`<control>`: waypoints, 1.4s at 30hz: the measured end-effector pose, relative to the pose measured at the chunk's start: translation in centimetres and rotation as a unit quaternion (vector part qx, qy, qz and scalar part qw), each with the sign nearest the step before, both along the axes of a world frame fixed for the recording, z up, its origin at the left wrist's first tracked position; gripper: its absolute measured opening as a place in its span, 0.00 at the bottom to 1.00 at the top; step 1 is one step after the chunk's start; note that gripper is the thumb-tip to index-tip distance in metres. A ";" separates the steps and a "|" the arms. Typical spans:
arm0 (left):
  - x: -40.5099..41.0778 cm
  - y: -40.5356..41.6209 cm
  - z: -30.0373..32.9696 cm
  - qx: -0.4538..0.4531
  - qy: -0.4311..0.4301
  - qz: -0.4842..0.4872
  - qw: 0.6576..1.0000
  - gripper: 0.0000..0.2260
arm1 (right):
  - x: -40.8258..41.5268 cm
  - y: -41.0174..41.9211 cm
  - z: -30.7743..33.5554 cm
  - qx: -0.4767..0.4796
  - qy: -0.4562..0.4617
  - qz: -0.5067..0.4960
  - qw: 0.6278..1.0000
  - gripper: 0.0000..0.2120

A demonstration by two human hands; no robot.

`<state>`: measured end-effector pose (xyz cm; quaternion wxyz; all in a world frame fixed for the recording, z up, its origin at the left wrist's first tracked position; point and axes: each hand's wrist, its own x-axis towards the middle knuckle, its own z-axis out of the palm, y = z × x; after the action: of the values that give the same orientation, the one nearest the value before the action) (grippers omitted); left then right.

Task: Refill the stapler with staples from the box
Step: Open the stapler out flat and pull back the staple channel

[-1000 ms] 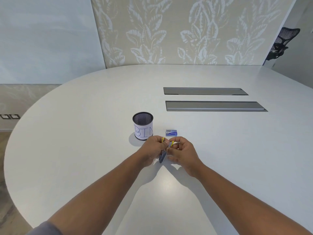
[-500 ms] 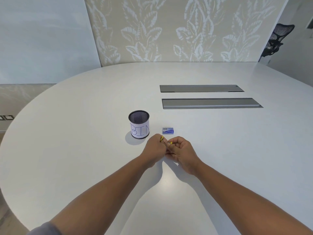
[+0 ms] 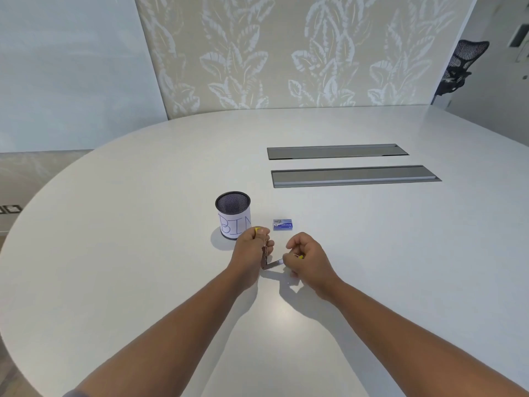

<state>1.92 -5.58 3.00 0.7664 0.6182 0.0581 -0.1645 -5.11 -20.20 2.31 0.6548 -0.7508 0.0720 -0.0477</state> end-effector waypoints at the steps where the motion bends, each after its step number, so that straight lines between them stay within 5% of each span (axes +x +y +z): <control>1: 0.0 0.1 0.0 -0.013 0.011 0.011 1.000 0.11 | -0.1 -0.1 0.1 -0.056 0.004 0.017 0.998 0.08; 6: -0.1 -0.1 0.1 -0.060 0.027 0.034 0.997 0.12 | -0.2 0.4 1.3 -0.244 0.059 0.154 0.956 0.17; 13: -0.3 -0.7 -0.2 -0.066 0.036 0.036 0.996 0.10 | -0.7 2.4 1.1 -0.331 0.059 0.099 0.937 0.27; 17: -0.3 -0.2 -0.8 0.119 -0.080 0.002 0.990 0.05 | -0.9 2.6 0.9 -0.388 0.058 0.082 0.916 0.36; 21: 0.0 0.2 -0.7 0.302 -0.250 -0.035 0.919 0.07 | -0.9 3.0 0.5 -0.454 0.064 0.069 0.886 0.45; 32: 1.0 1.5 -2.2 0.501 -0.355 -0.114 0.781 0.11 | -1.0 3.4 0.2 -0.500 0.052 0.055 0.863 0.36; 42: 1.1 1.8 -3.2 0.449 -0.355 -0.079 0.816 0.13 | 0.4 1.9 1.2 -0.440 0.089 0.144 0.882 0.35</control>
<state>3.01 -3.74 -0.17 0.3552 0.9119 -0.1994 0.0509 -4.68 -18.32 3.54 0.2480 -0.9647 -0.0075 0.0877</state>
